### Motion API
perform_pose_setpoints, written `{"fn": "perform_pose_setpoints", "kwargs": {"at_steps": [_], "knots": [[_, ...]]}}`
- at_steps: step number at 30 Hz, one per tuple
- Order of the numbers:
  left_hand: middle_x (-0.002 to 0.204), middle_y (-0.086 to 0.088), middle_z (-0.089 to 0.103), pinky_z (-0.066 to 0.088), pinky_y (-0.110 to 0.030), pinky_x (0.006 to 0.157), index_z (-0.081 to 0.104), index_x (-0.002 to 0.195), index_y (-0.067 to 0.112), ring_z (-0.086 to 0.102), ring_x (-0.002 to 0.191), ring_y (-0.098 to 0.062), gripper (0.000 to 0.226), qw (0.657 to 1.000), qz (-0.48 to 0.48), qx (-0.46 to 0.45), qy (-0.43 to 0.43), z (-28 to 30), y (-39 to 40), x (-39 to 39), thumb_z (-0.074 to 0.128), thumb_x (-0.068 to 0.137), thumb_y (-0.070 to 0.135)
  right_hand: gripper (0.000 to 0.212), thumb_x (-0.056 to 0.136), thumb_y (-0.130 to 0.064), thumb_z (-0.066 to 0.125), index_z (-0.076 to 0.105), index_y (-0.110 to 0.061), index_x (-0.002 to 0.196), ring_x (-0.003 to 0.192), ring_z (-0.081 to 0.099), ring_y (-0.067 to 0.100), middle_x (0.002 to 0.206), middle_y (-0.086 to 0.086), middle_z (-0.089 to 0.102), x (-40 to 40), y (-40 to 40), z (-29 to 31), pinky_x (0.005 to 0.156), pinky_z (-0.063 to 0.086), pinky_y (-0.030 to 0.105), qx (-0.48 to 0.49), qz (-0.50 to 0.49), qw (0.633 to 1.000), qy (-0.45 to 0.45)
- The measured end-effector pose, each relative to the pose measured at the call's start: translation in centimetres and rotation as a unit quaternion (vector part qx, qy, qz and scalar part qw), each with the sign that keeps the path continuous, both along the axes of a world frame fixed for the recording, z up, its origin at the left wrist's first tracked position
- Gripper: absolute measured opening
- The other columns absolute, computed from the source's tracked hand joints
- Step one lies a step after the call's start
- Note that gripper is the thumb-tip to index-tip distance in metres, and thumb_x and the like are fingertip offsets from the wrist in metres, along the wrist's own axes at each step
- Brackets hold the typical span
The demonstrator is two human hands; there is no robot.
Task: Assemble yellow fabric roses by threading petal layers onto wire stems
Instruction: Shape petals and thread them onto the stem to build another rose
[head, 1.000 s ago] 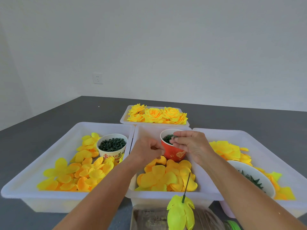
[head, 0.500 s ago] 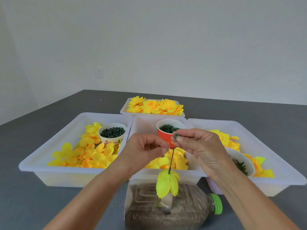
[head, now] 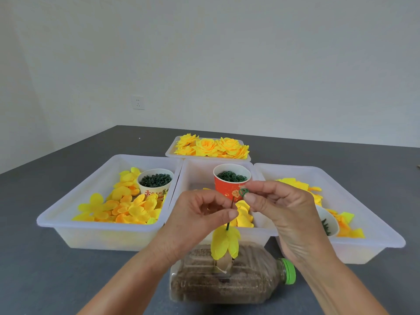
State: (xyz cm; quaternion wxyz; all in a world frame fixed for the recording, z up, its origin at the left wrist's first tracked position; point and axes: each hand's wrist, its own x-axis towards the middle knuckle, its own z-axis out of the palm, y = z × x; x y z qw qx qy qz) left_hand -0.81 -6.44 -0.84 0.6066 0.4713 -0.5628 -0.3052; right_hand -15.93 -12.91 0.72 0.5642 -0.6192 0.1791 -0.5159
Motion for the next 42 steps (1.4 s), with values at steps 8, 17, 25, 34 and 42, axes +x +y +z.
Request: {"fn": "perform_pose_setpoints", "kwargs": {"at_steps": [8, 17, 25, 34, 42], "knots": [[0.067, -0.004, 0.067, 0.050, -0.022, 0.065, 0.069, 0.072, 0.003, 0.059, 0.066, -0.014, 0.012, 1.000, 0.007, -0.018, 0.013, -0.2, -0.4, -0.1, 0.071, 0.068, 0.015, 0.021, 0.054, -0.018, 0.076, 0.077, -0.021, 0.075, 0.069, 0.069, 0.012, 0.076, 0.004, 0.074, 0.9, 0.4, 0.3, 0.062, 0.053, 0.018, -0.013, 0.008, 1.000, 0.017], [0.067, -0.014, 0.061, 0.046, -0.033, 0.066, 0.067, 0.069, 0.001, 0.055, 0.067, -0.021, 0.023, 0.999, 0.011, -0.033, 0.002, -0.5, -0.4, 0.1, 0.070, 0.067, 0.024, 0.019, 0.062, -0.006, 0.075, 0.073, -0.020, 0.075, 0.063, 0.069, 0.010, 0.071, 0.003, 0.073, 1.1, 0.9, 0.0, 0.059, 0.052, 0.015, -0.058, 0.003, 0.997, 0.057], [0.066, -0.014, 0.062, 0.046, -0.033, 0.067, 0.066, 0.069, 0.000, 0.054, 0.067, -0.021, 0.022, 0.999, 0.017, -0.029, 0.003, -0.4, -0.5, 0.0, 0.070, 0.065, 0.021, 0.018, 0.056, -0.016, 0.075, 0.073, -0.020, 0.074, 0.064, 0.068, 0.010, 0.072, 0.003, 0.073, 1.1, 0.7, -0.2, 0.059, 0.052, 0.015, -0.056, -0.010, 0.996, 0.066], [0.067, -0.022, 0.062, 0.046, -0.034, 0.067, 0.065, 0.069, -0.006, 0.055, 0.068, -0.022, 0.031, 1.000, 0.016, -0.024, 0.012, -0.8, -0.4, 0.1, 0.071, 0.066, 0.024, 0.019, 0.059, -0.015, 0.079, 0.074, -0.027, 0.072, 0.071, 0.068, 0.013, 0.073, -0.001, 0.073, 1.0, 0.7, -0.3, 0.073, 0.057, 0.035, -0.080, -0.032, 0.990, 0.114], [0.062, -0.005, 0.062, 0.047, -0.026, 0.063, 0.066, 0.066, 0.001, 0.055, 0.064, -0.016, 0.021, 1.000, 0.012, -0.012, 0.017, -1.1, -0.5, 0.2, 0.072, 0.065, 0.021, 0.025, 0.064, -0.002, 0.080, 0.073, -0.025, 0.072, 0.069, 0.066, 0.016, 0.075, 0.000, 0.073, 0.9, 0.6, -0.3, 0.069, 0.058, 0.033, -0.074, -0.032, 0.986, 0.146]]}}
